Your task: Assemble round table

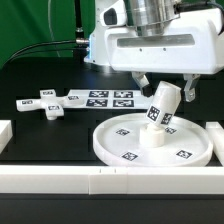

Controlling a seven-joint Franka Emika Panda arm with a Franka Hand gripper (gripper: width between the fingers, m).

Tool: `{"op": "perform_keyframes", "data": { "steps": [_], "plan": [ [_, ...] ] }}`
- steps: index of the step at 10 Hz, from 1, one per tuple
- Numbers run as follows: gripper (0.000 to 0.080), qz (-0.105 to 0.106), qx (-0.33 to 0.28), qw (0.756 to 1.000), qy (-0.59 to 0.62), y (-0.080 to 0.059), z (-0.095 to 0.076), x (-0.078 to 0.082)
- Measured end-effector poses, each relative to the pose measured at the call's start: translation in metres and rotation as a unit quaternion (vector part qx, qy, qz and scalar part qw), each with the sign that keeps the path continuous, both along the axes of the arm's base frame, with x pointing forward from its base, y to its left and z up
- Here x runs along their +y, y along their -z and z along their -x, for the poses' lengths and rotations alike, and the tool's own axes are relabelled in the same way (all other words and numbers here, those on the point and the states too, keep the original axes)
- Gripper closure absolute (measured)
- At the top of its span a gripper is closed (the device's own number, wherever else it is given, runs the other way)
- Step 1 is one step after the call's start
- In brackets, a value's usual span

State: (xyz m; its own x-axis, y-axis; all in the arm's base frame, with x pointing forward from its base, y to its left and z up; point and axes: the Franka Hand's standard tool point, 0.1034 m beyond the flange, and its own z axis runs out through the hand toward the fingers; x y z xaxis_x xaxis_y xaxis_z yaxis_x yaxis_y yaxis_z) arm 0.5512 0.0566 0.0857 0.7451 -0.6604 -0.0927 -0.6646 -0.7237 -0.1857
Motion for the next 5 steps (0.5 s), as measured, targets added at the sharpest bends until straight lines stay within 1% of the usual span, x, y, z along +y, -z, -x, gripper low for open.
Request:
{"op": "perform_keyframes", "data": {
  "steps": [2,3,4,5],
  "plan": [
    [0.0151,0.003,-0.011,0.998,-0.055,0.000,0.000,0.000],
    [0.0151,0.018,-0.021,0.991,-0.129,0.000,0.000,0.004],
    [0.0151,0.028,-0.029,0.981,-0.187,-0.001,0.000,0.009],
    [0.0151,0.029,-0.032,0.974,-0.222,-0.002,0.000,0.013]
  ]
}}
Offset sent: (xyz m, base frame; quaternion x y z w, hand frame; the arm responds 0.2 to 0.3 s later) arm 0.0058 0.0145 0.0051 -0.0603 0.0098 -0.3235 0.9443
